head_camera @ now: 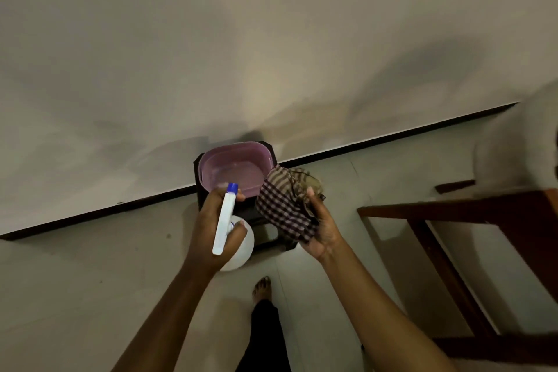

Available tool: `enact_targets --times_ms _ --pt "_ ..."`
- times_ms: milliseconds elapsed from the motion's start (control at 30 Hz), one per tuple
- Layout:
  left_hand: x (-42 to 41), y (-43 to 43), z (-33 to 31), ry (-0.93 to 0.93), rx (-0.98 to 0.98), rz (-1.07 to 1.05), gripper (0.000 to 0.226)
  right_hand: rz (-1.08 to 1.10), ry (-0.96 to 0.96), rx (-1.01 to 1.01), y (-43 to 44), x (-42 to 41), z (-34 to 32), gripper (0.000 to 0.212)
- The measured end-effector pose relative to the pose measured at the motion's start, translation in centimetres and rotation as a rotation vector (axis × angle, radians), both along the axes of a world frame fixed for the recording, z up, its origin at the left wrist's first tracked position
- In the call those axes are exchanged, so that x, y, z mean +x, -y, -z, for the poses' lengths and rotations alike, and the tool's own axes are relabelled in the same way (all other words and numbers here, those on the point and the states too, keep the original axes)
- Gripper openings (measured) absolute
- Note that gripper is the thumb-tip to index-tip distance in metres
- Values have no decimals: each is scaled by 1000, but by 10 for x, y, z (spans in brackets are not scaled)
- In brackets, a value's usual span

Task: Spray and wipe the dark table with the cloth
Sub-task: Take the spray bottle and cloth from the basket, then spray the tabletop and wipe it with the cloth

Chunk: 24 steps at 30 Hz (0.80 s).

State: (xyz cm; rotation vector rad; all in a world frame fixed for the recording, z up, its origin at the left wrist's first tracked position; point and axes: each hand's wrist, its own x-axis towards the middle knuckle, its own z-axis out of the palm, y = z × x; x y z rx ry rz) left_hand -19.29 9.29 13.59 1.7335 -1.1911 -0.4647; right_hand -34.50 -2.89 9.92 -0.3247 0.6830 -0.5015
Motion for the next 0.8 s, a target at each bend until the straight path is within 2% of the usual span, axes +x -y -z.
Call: enact_targets --times_ms 133,233,300,367,467,600,700,767,800 --pt "-85 -60 -13 -17 -13 0 43 20 -35 -25 -64 -82 -29 72" --pt "-151 -97 -20 -70 2 14 32 72 -188 -62 -109 -152 -51 34" --pt "-192 -121 -29 -102 28 39 36 154 -210 -36 -137 -201 -65 20" --pt "-229 -140 -40 -101 19 110 50 231 -171 -4 -163 -247 -76 25" --pt "-275 -162 -54 -199 46 199 68 362 -127 36 -197 -306 -90 29" --pt "-326 -183 -42 -359 99 356 47 604 -140 52 -239 -373 -97 37" --pt "-360 -194 -40 -362 180 481 49 786 -109 44 -273 -410 -103 23" --pt "-376 -200 -36 -325 239 543 49 894 -91 43 -294 -431 -102 25" --pt "-383 -202 -33 -324 272 554 52 933 -89 34 -304 -442 -101 34"
